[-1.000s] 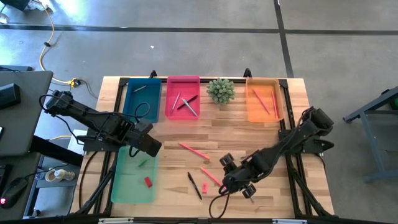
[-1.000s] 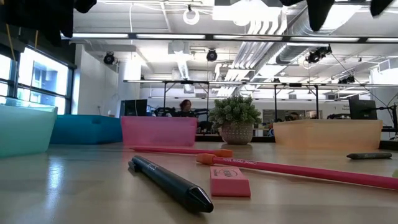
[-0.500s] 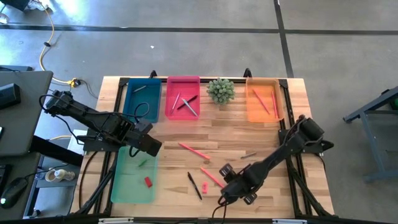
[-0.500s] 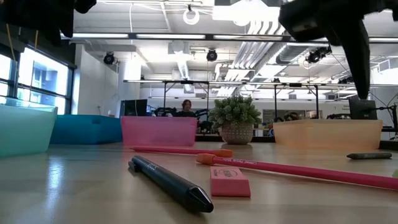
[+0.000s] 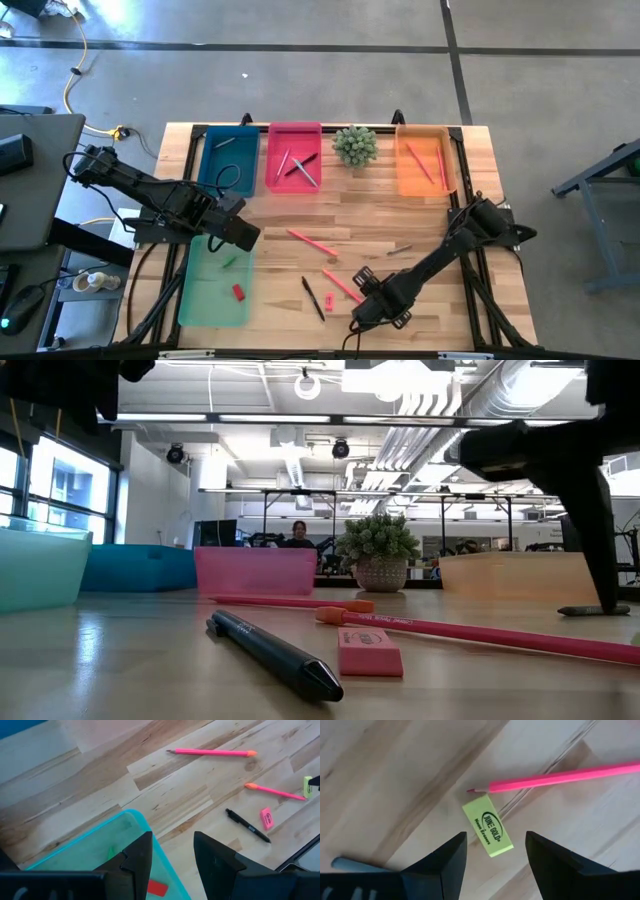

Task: Sort crayons/erasers/pens/pencils in bins
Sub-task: Put the yellow eraser into the green bin

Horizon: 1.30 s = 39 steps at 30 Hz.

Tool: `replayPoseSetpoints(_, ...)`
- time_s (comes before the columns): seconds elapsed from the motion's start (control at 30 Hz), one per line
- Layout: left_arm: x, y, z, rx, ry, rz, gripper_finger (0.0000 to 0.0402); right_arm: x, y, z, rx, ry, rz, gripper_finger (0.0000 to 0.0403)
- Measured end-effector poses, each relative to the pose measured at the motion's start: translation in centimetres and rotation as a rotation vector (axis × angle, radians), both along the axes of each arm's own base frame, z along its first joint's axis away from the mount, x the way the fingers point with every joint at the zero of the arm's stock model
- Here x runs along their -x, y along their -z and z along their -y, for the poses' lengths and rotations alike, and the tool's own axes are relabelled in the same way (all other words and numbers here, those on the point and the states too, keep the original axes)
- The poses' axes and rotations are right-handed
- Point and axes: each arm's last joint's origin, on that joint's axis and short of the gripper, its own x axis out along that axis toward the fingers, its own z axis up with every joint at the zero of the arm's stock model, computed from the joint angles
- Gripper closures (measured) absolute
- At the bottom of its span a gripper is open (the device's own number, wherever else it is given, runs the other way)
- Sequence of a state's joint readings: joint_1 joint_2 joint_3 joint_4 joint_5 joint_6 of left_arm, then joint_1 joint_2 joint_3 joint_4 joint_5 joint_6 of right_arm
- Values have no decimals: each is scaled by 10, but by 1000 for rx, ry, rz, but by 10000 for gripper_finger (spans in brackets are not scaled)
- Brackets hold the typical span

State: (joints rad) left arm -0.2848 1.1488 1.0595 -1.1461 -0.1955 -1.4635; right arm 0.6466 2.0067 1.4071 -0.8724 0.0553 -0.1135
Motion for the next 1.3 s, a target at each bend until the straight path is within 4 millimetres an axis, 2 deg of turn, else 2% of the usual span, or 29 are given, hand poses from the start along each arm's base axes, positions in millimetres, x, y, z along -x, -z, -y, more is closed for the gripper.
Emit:
replayPoseSetpoints(0.47, 0, 0, 0, -2, -1, 1, 270, -1, 5, 1, -28, -46, -27, 208)
replayPoseSetpoints(0.8, 0, 0, 0, -3, -1, 0, 270, 5, 18, 5, -32, -47, -29, 211)
replayPoseSetpoints(1.3, 0, 0, -1, -23, -8, 7, 270, 8, 19, 6, -19, -52, -55, 326)
